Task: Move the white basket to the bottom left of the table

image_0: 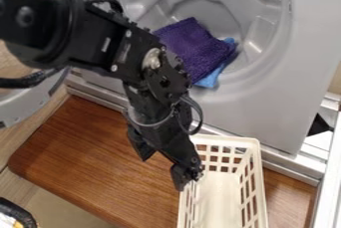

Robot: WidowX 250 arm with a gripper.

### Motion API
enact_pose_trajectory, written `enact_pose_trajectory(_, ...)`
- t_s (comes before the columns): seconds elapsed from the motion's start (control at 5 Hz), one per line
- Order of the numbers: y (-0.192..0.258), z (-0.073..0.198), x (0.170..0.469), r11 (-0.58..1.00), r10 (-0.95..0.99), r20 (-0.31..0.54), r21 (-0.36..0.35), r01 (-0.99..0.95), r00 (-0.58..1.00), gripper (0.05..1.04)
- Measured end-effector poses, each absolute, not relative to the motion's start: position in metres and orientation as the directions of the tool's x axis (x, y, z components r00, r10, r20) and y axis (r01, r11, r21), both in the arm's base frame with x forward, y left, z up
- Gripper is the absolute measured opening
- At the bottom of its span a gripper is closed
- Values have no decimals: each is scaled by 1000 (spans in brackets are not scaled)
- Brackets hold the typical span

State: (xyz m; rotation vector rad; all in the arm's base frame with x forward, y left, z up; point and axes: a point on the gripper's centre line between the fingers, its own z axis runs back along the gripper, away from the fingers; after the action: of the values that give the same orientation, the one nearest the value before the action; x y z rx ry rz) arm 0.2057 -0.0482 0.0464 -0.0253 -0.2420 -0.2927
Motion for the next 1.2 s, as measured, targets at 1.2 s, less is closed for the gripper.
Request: enact_pose_trajectory(1.2, -57, -34, 231, 993, -18, 273, -103, 48, 962, 950)
